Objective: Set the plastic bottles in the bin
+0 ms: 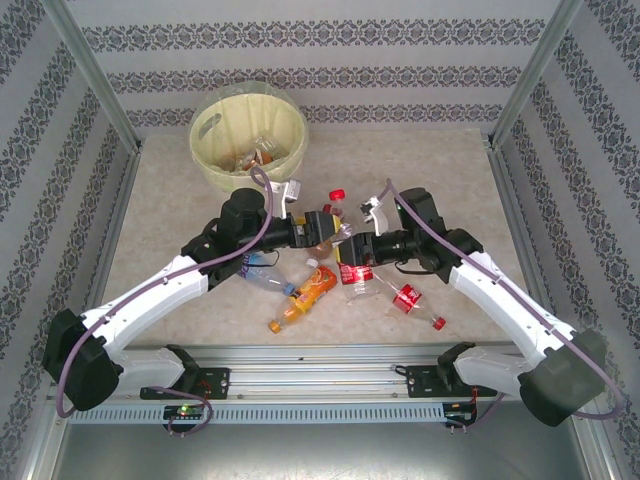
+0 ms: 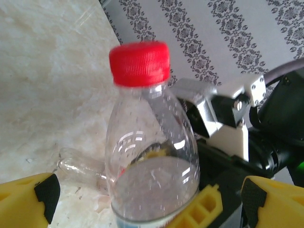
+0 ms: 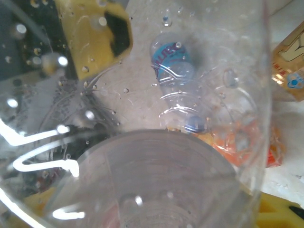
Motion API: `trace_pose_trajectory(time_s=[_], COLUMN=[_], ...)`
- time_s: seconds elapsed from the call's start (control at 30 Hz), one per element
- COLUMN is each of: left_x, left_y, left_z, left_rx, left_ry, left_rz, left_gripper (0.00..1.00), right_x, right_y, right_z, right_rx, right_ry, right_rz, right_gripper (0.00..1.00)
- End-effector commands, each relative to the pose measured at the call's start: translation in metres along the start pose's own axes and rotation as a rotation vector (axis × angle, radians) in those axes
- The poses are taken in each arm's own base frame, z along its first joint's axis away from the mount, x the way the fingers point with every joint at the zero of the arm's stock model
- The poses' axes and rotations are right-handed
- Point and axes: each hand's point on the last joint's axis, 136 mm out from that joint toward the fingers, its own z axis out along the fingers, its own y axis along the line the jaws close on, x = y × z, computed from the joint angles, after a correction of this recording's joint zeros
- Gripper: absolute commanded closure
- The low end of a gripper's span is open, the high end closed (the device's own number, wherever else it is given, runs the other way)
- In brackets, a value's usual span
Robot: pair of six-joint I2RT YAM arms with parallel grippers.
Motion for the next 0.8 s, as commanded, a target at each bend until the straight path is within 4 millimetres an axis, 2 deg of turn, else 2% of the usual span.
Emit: trace_pose_trajectory(time_s=[0.0, 0.2, 0.4, 0.77], left_x=[-0.023, -0.029, -0.037, -0.037], left_y=[-0.017, -0.009, -0.012, -0.013], left_z=[-0.003, -0.002, -0.006, -0.007], left_rx=[0.061, 0.04, 0.055, 0.063], left_ry=[-0.05, -0.067, -0.094, -0.097], left_rz=[0.019, -0.024, -0.048, -0.051], left_gripper=[0.02, 0.09, 0.2, 0.54], right_x=[0.01, 0.023, 0.03, 0.034], right_y=[0.014, 0.02, 0.02, 0.018], right_z=[0.004, 0.012, 0.018, 0.024], right_rx=[-0.049, -0.056, -0.047, -0.033], right_ry=[0.031, 0.073, 0.105, 0.123], right_rz=[-0.026, -0.044, -0.048, -0.051], right_gripper=[0.43, 0.43, 0.43, 0.43])
